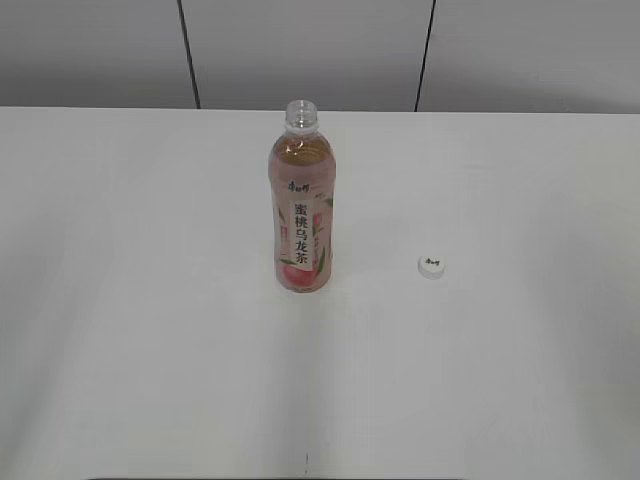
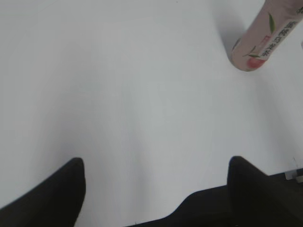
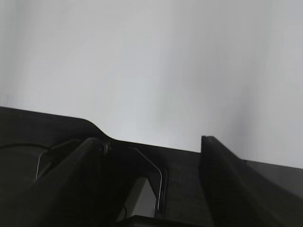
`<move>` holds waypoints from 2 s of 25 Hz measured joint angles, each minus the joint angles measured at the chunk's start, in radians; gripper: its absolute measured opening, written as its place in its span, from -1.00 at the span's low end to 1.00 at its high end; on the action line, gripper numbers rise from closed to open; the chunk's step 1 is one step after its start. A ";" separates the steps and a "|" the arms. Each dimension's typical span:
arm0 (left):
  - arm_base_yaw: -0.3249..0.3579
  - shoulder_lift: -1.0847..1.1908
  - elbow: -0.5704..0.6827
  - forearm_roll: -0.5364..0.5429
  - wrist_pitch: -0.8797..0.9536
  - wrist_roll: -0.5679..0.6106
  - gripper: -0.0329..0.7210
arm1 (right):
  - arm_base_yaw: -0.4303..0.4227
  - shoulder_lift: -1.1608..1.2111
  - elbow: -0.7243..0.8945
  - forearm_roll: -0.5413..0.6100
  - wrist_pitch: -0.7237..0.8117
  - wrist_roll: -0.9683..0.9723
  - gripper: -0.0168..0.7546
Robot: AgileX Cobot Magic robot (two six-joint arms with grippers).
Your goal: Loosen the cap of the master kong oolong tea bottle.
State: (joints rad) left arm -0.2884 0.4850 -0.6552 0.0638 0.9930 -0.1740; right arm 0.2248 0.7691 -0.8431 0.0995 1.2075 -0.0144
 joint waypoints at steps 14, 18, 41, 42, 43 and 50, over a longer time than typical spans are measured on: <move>0.000 -0.399 0.070 -0.022 0.063 0.093 0.55 | 0.000 -0.552 0.240 -0.046 0.013 -0.064 0.32; 0.000 -0.428 0.091 -0.055 0.041 0.105 0.55 | 0.000 -0.706 0.284 -0.090 0.014 -0.108 0.32; 0.000 -0.492 0.092 -0.115 0.035 0.223 0.42 | 0.000 -0.775 0.330 -0.118 -0.103 -0.040 0.26; 0.000 -0.492 0.092 -0.115 0.035 0.223 0.42 | 0.000 -0.775 0.330 -0.118 -0.103 -0.040 0.26; 0.000 -0.492 0.092 -0.115 0.035 0.223 0.42 | 0.000 -0.775 0.330 -0.118 -0.103 -0.040 0.26; 0.036 -0.492 0.092 -0.116 0.035 0.223 0.42 | -0.051 -0.775 0.330 -0.117 -0.106 -0.040 0.26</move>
State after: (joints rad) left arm -0.2527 -0.0068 -0.5634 -0.0526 1.0281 0.0492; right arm 0.1742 -0.0061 -0.5128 -0.0175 1.1014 -0.0539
